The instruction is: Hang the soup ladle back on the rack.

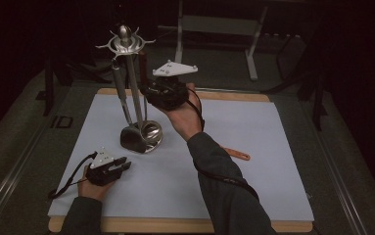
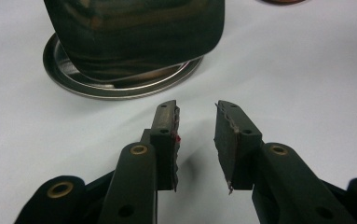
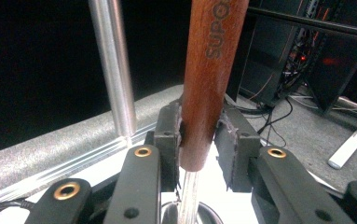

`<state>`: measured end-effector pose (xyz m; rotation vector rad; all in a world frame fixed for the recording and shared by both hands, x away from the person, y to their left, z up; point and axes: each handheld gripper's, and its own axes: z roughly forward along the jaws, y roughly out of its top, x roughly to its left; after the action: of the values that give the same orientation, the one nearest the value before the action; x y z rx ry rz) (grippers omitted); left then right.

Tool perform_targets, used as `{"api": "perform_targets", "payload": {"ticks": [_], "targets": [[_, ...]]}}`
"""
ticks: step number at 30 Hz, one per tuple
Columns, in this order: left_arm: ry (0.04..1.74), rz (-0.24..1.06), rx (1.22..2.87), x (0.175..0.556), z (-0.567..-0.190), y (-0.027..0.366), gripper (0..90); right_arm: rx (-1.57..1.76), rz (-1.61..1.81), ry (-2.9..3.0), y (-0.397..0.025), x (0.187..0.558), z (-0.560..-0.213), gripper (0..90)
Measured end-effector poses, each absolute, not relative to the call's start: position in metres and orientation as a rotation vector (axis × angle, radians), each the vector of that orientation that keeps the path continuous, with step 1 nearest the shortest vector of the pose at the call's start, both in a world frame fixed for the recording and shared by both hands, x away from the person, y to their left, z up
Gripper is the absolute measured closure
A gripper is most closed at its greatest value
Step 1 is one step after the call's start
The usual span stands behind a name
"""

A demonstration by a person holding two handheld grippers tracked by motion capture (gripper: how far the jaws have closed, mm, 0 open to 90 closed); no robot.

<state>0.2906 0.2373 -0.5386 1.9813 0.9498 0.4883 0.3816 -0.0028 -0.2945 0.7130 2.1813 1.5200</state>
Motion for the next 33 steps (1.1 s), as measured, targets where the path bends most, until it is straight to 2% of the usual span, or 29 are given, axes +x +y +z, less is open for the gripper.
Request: {"api": "perform_targets", "payload": {"ticks": [7, 23, 33], "targets": [[0.950, 0.489, 1.981, 0.291, -0.539, 0.237, 69.6, 0.724, 1.522, 2.203, -0.003, 0.386, -0.303, 73.0], [0.950, 0.486, 1.979, 0.291, -0.539, 0.237, 69.5, 0.726, 1.496, 2.203, 0.002, 0.392, -0.299, 73.3], [0.951, 0.489, 1.982, 0.291, -0.539, 0.237, 69.3, 0.691, 1.494, 2.214, -0.005, 0.389, -0.301, 65.1]]}}
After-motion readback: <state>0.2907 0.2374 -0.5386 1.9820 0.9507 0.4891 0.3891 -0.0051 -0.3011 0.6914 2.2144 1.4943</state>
